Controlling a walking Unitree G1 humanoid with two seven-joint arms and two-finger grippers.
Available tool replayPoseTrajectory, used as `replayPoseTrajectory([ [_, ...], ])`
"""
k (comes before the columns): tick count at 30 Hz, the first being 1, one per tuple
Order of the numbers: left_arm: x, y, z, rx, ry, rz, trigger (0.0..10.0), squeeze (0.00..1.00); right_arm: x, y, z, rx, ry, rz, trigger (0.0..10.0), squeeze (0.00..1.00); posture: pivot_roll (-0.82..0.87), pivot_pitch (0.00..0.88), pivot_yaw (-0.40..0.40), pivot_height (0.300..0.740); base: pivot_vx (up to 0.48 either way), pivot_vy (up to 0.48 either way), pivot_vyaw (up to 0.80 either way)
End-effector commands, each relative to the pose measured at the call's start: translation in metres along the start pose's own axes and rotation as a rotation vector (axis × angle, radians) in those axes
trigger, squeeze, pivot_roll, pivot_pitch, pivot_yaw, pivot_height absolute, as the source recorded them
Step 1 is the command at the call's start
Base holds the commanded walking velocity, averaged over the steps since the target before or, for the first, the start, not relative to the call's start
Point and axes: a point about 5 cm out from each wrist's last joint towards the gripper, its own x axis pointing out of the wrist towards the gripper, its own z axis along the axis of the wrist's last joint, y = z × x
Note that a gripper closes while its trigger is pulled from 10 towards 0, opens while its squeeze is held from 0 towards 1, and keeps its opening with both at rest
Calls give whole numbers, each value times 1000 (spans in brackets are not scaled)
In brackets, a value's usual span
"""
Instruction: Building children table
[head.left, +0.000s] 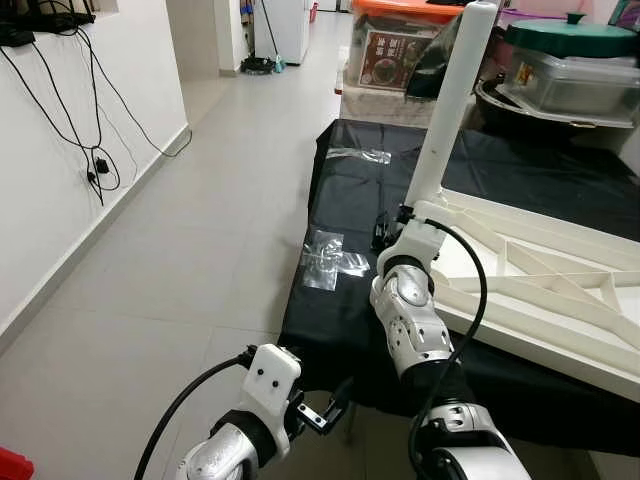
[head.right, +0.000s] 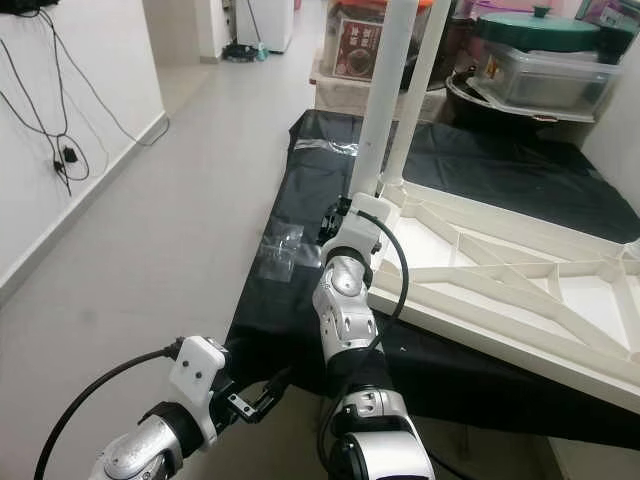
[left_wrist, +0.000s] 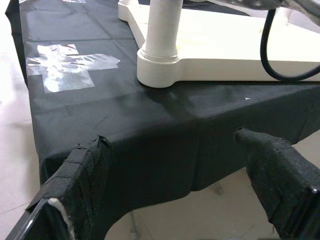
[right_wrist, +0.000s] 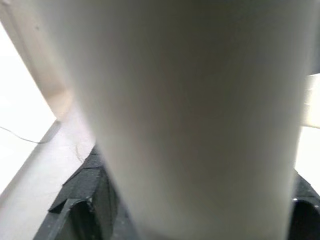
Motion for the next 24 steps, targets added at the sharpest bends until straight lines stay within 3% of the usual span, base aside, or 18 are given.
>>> replayPoseTrajectory([
  [1,0,0,-4,-8,14,4,10000,0,0,-5,0,32,-23,79,10000,0,124,72,-73,740,0,0,0],
  [2,0,0,-4,-8,14,3,10000,0,4,-10,8,51,-66,218,10000,0,130,72,-77,740,0,0,0],
  [6,1,0,-4,-9,13,3,10000,0,7,-16,12,73,-56,361,10000,0,131,72,-78,740,0,0,0],
  [7,0,0,-4,-9,12,4,10000,0,8,-18,13,87,-36,419,10000,0,131,72,-78,740,0,0,0],
  [11,0,1,-4,-9,12,4,10000,0,1,-19,12,46,129,899,10000,0,125,71,-73,740,0,0,0],
  [14,0,1,-4,-9,12,3,10000,0,-1,-19,11,35,164,980,10000,0,125,71,-73,740,0,0,0],
  [15,0,0,-4,-8,13,3,10000,0,-8,-14,8,33,245,1173,10000,0,130,70,-75,740,0,0,0],
  [16,0,0,-4,-8,13,3,10000,0,-8,-14,8,33,245,1173,10000,0,130,70,-75,740,0,0,0],
  [20,-1,-1,-4,-7,14,4,10000,0,-14,-2,-1,-19,335,1383,10000,0,145,66,-82,740,0,0,0],
  [24,-2,-2,-4,-8,14,6,10000,0,-20,8,-1,8,372,1520,10000,0,153,65,-86,740,0,0,0],
])
